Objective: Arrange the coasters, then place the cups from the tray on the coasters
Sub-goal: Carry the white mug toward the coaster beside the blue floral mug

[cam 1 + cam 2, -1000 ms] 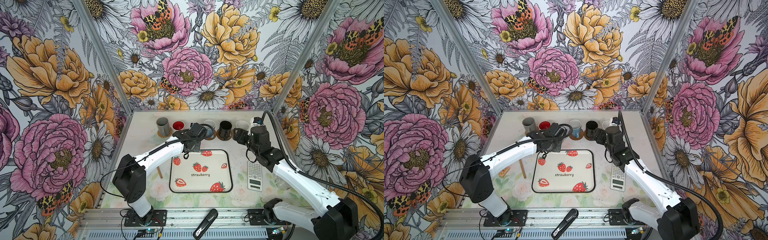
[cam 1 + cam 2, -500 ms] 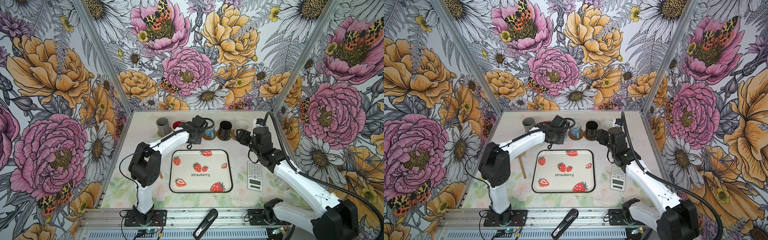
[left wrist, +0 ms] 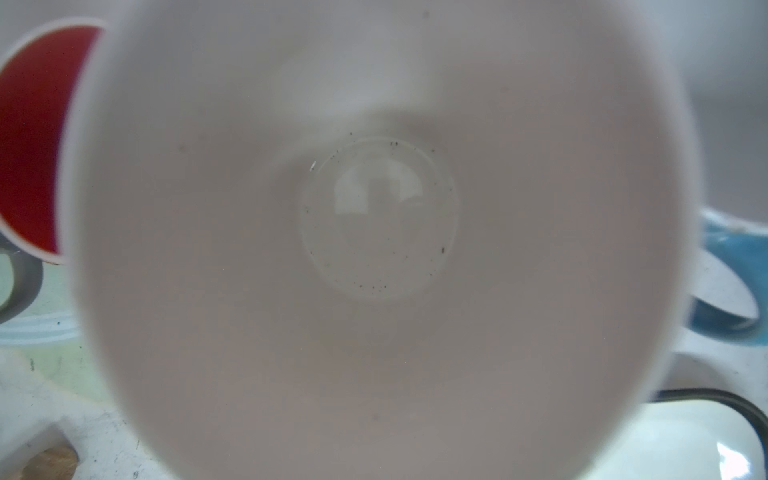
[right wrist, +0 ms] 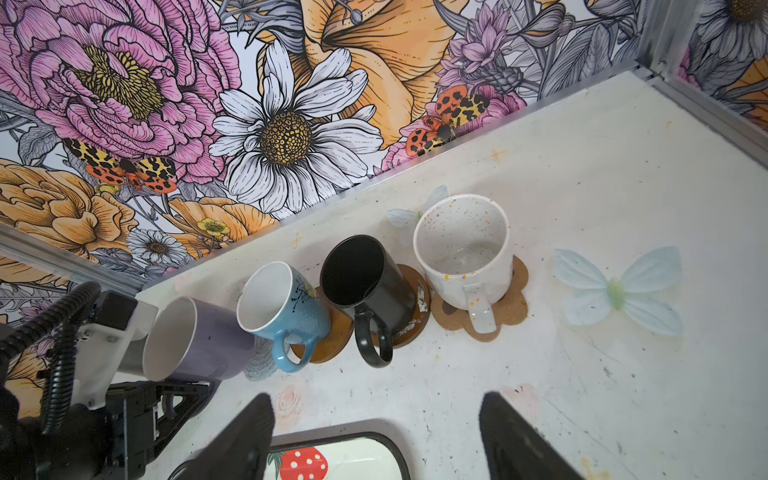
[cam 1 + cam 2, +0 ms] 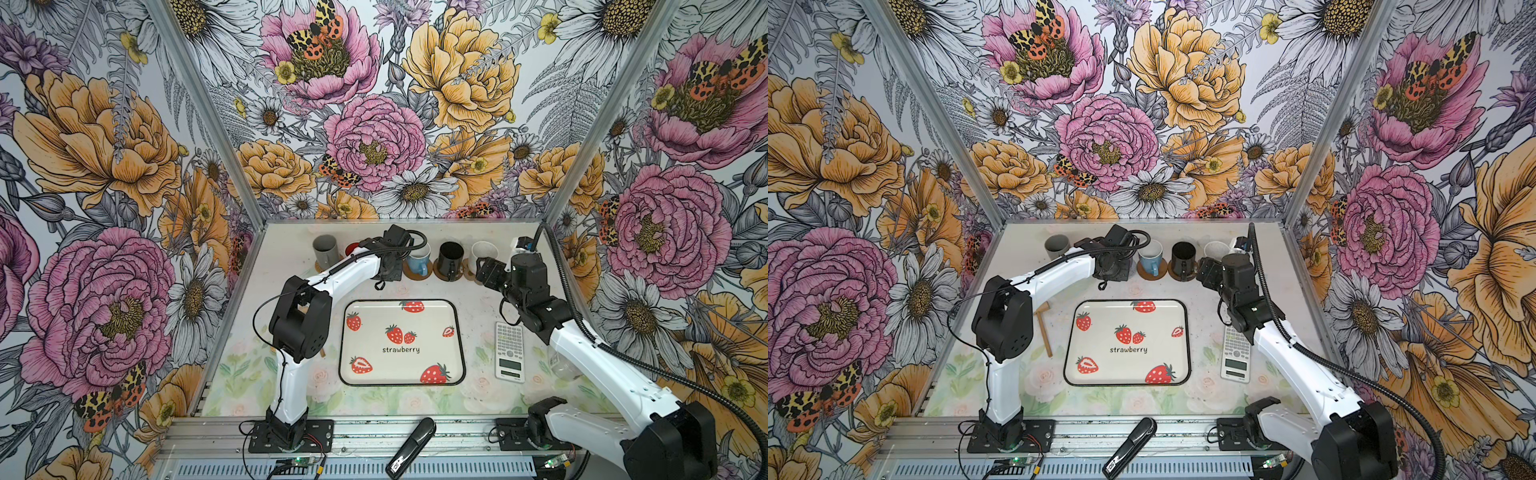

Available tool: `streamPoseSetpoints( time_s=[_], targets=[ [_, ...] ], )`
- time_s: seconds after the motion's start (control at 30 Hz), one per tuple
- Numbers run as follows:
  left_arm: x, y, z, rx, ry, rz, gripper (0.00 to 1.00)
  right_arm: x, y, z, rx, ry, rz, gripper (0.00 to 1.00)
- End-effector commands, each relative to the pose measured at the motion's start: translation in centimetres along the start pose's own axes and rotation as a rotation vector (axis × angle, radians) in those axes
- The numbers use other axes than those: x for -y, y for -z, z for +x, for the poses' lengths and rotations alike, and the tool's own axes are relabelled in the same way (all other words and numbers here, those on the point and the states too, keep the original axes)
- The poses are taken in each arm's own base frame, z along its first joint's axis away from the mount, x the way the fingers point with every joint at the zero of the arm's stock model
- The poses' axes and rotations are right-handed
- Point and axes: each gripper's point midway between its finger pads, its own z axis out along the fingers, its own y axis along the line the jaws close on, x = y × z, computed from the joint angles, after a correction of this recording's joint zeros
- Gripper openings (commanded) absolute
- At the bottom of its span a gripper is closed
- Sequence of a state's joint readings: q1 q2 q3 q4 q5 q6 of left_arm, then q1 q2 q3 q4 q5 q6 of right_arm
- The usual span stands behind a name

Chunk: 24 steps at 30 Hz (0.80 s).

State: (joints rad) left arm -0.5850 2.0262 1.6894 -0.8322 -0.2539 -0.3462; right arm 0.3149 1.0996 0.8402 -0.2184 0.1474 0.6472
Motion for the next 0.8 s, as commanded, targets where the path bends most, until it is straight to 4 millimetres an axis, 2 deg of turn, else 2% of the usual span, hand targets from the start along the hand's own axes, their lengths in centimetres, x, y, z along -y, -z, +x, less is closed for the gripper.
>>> streamPoseSetpoints(
  time_s=[0.0,0.37,0.77],
  targets=[
    [0.3,0.6,-2.9,0.094,-0.001,0.006,0.0,-0.1,0.1,-0.5,0.021,-0.009,-0.017,0.8],
    [0.1,-0.8,-3.8,0.097,0.001,-0.016,0.0,0.1,0.0,-0.5,0.02,-0.018,-0.023,0.8],
    [-0.3,-1.8,-3.8,0.082,0.017,-0.024,0.0,0.5,0.0,-0.5,0.022,-0.024,-0.017,0.8]
  ],
)
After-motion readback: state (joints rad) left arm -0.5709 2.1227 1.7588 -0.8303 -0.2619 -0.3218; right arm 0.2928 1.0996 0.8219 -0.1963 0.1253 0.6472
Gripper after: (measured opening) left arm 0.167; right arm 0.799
